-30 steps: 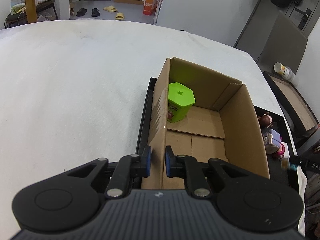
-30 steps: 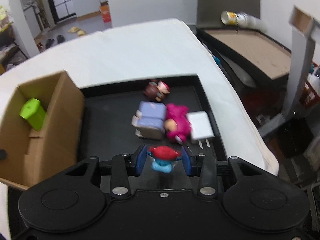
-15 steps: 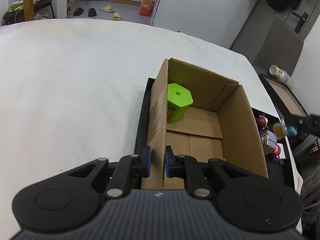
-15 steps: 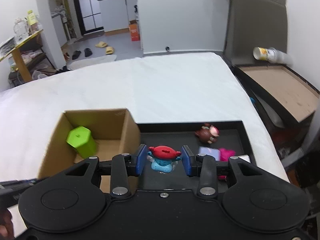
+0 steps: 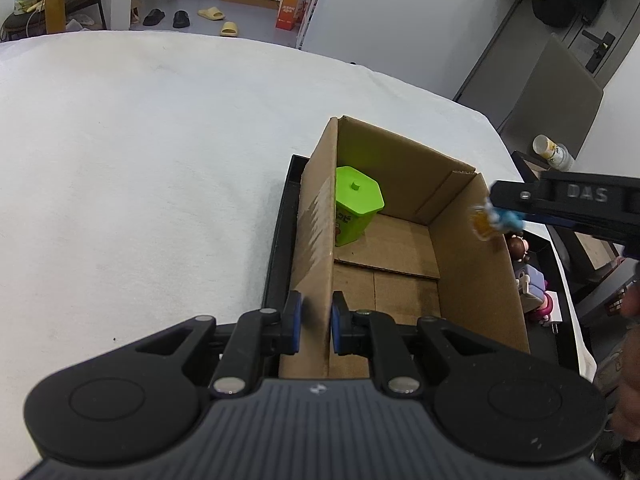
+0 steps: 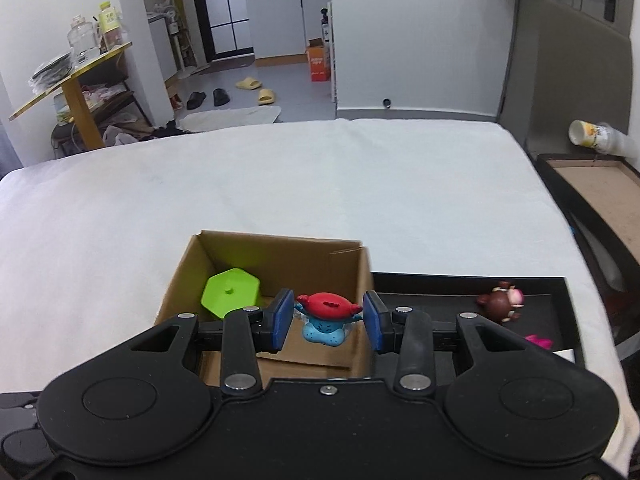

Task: Organize rigid objects
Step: 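Lower the red-and-blue figurine into the box and release it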

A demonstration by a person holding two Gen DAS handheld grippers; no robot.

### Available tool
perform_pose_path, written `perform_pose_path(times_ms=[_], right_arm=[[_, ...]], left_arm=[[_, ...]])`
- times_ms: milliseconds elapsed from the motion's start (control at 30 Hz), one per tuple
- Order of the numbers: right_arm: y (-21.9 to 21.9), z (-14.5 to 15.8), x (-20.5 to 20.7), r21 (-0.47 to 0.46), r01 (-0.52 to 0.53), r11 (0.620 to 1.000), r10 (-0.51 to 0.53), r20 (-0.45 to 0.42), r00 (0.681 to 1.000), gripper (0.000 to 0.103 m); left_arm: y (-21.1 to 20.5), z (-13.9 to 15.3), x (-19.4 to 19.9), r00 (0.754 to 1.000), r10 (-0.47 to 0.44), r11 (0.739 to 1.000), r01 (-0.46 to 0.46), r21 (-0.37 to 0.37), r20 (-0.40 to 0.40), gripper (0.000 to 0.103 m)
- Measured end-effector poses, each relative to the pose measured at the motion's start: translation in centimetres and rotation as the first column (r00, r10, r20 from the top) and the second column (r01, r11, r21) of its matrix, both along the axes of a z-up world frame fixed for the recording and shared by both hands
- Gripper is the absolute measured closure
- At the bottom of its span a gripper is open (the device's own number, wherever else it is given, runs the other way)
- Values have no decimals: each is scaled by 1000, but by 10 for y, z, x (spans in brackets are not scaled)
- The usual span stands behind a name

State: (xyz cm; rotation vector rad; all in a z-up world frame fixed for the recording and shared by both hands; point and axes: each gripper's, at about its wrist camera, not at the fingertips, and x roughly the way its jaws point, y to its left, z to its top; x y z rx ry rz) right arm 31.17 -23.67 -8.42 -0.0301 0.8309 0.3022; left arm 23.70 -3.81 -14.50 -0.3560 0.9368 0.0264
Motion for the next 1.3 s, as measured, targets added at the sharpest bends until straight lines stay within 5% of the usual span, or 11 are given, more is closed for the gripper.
perform_pose_path(times_ms=[767, 1300], right_arm=[[27, -33, 24, 55, -16, 998, 20, -61, 998, 59], [-51, 4, -7, 38, 93, 995, -93, 2, 996, 50]], left_arm=[[1, 1, 3, 1000, -14, 1000, 14, 0, -7, 89], [-3, 6, 3, 1000, -2, 1000, 2, 19, -5, 90]])
